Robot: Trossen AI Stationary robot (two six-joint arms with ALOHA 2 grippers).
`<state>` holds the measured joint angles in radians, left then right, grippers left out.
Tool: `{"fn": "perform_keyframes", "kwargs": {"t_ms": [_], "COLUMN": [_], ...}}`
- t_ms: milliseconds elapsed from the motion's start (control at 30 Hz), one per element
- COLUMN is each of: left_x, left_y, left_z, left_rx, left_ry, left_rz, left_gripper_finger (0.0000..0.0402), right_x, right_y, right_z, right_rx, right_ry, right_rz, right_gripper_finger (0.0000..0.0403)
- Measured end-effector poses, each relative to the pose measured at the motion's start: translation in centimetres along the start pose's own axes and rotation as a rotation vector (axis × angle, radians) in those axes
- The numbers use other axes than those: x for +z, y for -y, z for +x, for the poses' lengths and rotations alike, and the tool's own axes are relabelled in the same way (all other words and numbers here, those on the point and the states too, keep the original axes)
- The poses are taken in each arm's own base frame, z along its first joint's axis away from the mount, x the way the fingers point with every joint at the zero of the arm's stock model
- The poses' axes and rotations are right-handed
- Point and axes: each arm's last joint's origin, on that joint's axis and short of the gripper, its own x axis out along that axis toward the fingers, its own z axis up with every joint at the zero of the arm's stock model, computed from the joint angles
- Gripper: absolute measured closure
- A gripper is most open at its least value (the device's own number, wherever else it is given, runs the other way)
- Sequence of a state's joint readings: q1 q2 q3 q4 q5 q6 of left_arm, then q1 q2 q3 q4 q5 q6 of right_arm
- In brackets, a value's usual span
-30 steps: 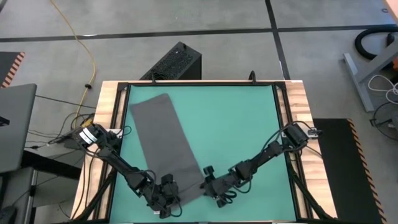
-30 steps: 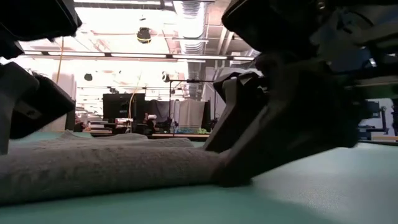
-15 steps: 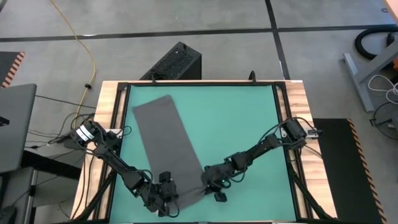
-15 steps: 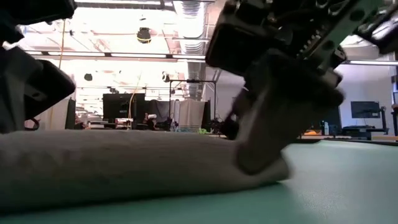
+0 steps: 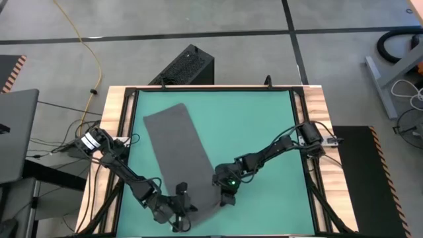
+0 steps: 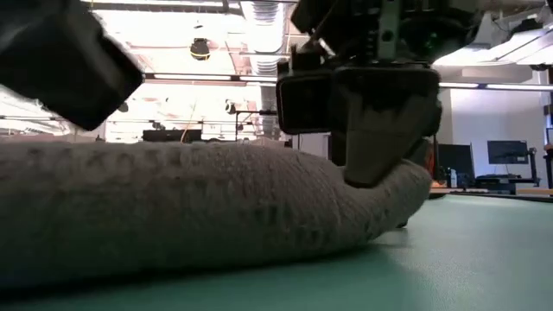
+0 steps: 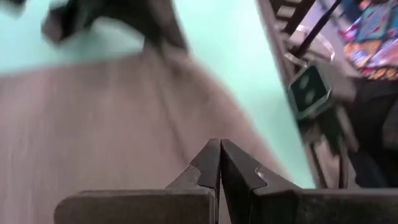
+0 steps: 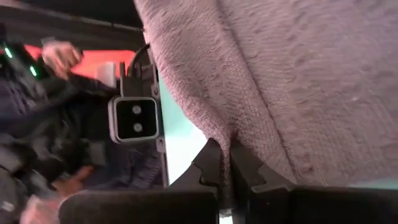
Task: Roll towel
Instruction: Roll the gray towel
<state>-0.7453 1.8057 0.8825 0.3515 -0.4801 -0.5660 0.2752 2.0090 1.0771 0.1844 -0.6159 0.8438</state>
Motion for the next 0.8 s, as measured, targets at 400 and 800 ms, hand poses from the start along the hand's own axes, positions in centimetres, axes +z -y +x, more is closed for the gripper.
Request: {"fn": "perform_keyframes", "kwargs": {"t_ms": [400, 800], "left_x": [2.1, 1.9], "left_y": [-1.8, -3.3], "left_z": [1.1, 4.9], "left_rx": [0.030, 0.011], "left_ry": [0.090, 0.056], "left_rz": [0.044, 0.065], "left_gripper_finger": [0.0401, 0.0401], "right_x": [1.0, 1.1], "right_y": [2.3, 2.9], "right_z": [-1.5, -1.8], "right_rx": [-0.097, -0.147], "right_ry": [0.013, 0.031], "right_rz": [0.114, 0.181], "right_gripper_finger": [0.0379, 0.0378]}}
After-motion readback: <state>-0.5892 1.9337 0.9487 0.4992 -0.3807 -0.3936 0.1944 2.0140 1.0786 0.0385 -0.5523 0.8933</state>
